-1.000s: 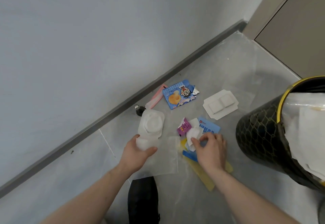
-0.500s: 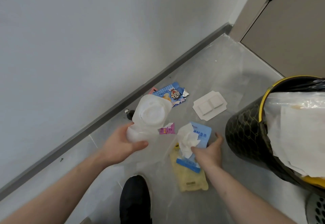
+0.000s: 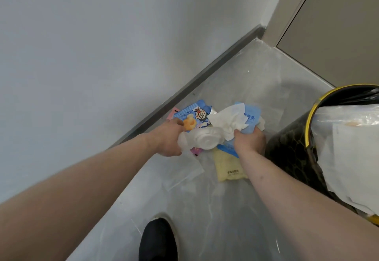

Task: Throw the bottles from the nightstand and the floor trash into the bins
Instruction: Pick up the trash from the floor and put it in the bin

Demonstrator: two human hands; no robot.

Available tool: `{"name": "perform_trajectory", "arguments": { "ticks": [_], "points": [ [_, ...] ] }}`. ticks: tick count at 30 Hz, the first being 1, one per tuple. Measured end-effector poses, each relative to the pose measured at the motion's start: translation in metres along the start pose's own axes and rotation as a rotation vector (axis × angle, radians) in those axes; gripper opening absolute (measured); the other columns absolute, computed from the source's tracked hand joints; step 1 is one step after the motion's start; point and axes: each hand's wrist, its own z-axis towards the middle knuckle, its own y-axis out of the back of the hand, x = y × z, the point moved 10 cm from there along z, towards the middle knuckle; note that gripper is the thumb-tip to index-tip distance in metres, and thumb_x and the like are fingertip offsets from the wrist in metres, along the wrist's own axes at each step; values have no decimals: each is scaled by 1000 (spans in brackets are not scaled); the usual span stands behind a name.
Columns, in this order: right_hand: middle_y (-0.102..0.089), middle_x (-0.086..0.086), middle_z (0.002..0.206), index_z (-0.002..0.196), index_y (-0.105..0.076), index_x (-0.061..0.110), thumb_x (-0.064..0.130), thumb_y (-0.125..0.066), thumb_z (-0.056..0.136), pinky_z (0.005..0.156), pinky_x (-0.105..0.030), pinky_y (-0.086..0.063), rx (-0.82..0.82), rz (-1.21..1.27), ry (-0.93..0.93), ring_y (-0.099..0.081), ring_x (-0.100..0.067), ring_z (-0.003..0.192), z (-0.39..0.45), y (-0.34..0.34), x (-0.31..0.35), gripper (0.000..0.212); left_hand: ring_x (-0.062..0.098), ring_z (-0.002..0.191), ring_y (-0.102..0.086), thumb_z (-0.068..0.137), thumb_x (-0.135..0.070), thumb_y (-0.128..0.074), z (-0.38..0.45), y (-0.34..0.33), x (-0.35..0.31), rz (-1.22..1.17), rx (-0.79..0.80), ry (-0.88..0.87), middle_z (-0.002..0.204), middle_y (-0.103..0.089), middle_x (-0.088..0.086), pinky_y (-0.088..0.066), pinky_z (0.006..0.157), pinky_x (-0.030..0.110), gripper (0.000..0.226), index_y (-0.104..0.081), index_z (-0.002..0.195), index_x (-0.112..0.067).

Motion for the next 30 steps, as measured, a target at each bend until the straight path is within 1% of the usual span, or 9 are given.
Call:
{"name": "perform_trajectory", "arguments": {
  "ticks": [4,7,10,13,16,20,24,28,30],
  "points": [
    [-41,-12,147,147,-37,21,22,-89,71,105,-50,-49,-113,-63,-96,-52,-38,127,18,-3,-10,92,28,148,-19,77,-37,-81,25,10,5,-22,-97,70,159,-22,6,-27,120,38,72,-51,142,-29],
    [-32,-14,151,153,-27,17,29,-92,68,108,-49,-46,-135,-111,-176,-47,-40,132,21,-6,-16,107,35,151,-14,68,-49,-87,40,12,12,-21,-107,166,166,-7,9,-27,122,50,93,-43,147,-27],
    [-37,-15,147,147,-33,14,32,-93,66,101,-47,-47,-135,-98,-236,-50,-40,128,23,-8,-16,102,38,149,-17,60,-63,-89,53,1,24,-62,-83,304,164,-10,12,-27,121,52,118,-29,153,-23],
    [-44,-17,142,136,-38,10,29,-94,66,94,-43,-48,-86,-89,-298,-54,-37,124,25,-11,-14,91,41,146,-20,50,-74,-85,61,-8,31,-21,-120,381,158,-20,18,-27,120,53,129,-25,151,-19],
    [-57,-15,133,128,-41,7,21,-94,68,82,-37,-49,-21,23,-335,-63,-33,114,26,-18,-16,82,41,142,-28,53,-69,-87,60,-6,36,-36,-183,423,153,-28,19,-33,116,51,123,-28,147,-18],
    [-70,-9,109,114,-66,6,23,-91,74,73,-32,-51,145,70,-358,-65,-26,85,15,-33,-24,50,39,135,-40,60,-59,-89,52,-3,42,-127,-258,475,144,-44,16,-40,109,48,111,-30,142,-13],
    [-65,-5,103,105,-60,14,29,-86,80,74,-33,-50,166,81,-323,-63,-24,86,8,-32,-28,40,29,112,-62,52,-49,-95,45,-9,44,-397,-318,486,116,-59,3,-55,93,46,104,-26,125,-23],
    [-69,-4,110,106,-58,19,28,-84,81,81,-40,-59,170,114,-285,-69,-27,94,1,-31,-36,37,21,100,-56,51,-45,-99,36,-24,32,-550,-272,517,117,-56,-3,-51,86,38,107,-33,132,-23],
    [-70,-5,110,109,-60,20,27,-82,83,74,-37,-57,151,145,-254,-68,-25,92,-3,-27,-39,35,20,96,-53,51,-45,-98,33,-31,29,-566,-258,542,114,-56,-4,-53,87,38,101,-38,128,-25]
  ]
}}
